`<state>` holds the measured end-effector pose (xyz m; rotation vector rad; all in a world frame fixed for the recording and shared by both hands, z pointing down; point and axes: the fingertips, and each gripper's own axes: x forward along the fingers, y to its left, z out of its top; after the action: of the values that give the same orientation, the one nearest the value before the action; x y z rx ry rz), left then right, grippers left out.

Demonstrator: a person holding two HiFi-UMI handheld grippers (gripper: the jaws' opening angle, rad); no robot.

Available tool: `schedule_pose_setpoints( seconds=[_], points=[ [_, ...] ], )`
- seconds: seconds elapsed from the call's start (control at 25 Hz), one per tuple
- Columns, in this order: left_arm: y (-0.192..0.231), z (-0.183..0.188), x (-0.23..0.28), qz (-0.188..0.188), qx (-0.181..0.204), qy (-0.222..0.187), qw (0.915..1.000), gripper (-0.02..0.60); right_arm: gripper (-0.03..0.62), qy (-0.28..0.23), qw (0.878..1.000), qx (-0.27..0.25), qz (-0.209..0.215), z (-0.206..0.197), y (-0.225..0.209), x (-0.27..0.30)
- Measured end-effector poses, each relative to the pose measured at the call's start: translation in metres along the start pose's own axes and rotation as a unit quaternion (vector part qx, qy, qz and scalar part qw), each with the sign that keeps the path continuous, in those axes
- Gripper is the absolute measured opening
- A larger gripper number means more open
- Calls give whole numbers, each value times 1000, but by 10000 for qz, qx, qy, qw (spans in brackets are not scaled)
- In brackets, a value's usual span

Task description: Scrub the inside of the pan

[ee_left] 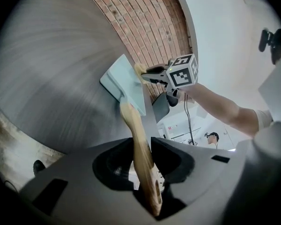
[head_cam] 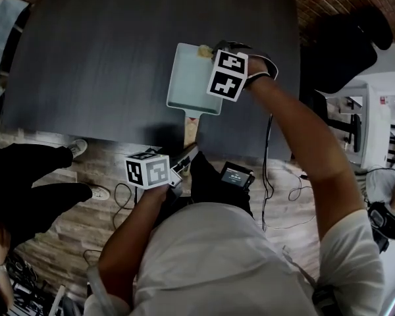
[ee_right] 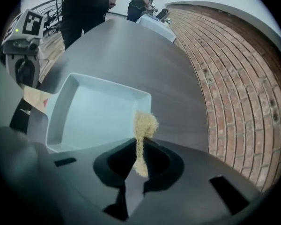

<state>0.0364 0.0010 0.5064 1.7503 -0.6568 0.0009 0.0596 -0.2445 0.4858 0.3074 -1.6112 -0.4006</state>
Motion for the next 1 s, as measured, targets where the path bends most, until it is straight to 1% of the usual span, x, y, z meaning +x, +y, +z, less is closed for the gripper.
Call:
schedule_pose_setpoints(
  seconds=[0.2,0.32,0.52,0.72,0.88,1.0],
  points=[
    [4,2,-9,66,-49,-175,9998,109,43,103,9989,-309,-351,5,-6,5],
    [7,3,-15,141,-69,-281,9995,107,43,219,9978,-467,-420,5,-2,12],
    [11,10,-19,211,-88,-488,9986,106,43,335,9966,-508,-546,2,-1,18],
    [14,16,-22,367,-96,-654,9971,106,43,408,9968,-408,-544,1,3,21],
    [17,20,-26,462,-111,-790,9957,106,43,524,9975,-383,-296,-6,22,29],
    [19,24,-29,504,-126,-882,9947,106,43,565,9976,-355,-187,-9,32,32]
  ],
)
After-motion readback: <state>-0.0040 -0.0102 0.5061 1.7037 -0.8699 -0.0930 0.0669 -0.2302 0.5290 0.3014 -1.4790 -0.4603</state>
